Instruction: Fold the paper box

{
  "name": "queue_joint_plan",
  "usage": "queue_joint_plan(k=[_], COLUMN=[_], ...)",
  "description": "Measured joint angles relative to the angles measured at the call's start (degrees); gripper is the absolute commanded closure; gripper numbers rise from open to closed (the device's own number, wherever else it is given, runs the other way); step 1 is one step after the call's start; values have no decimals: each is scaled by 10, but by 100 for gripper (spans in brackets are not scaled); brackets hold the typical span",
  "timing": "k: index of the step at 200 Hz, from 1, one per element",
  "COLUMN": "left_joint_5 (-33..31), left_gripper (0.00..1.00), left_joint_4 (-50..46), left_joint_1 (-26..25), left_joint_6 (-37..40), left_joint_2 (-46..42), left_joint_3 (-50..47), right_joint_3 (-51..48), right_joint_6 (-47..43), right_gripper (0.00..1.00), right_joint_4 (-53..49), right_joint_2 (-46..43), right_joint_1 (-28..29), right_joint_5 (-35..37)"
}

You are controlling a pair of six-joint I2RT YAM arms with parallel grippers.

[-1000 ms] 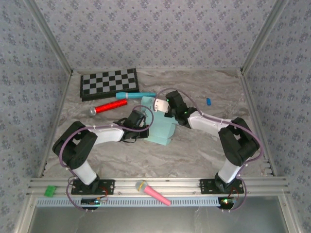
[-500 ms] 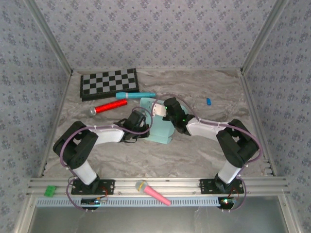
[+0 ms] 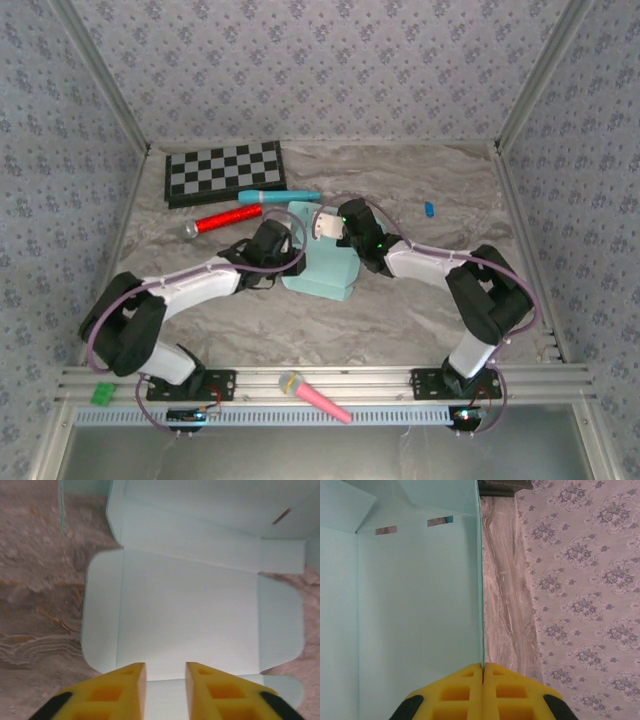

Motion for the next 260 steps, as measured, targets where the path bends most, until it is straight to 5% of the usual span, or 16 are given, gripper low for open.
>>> queue_joint_plan(k=[58, 117, 192, 260], left_joint_5=[-19, -23, 21, 101], left_gripper=[56, 44, 42, 44], left_joint_4=[-77, -122, -135, -135], left_joint_1=[96, 207, 232, 234], left_joint_6=[39, 96, 161, 187], left_joint_2=[-60, -3, 161, 203], left_joint_3=[33, 100, 211, 243], right_joint_3=[9, 10, 11, 11], right_joint_6=[-15, -17, -18, -18], right_gripper=[100, 100, 100, 100], right_joint_4=[0, 0, -4, -4], right_joint_2=[0, 0, 0, 0], right_joint_1=[-3, -3, -2, 3], right_joint_5=[-14, -22, -32, -36])
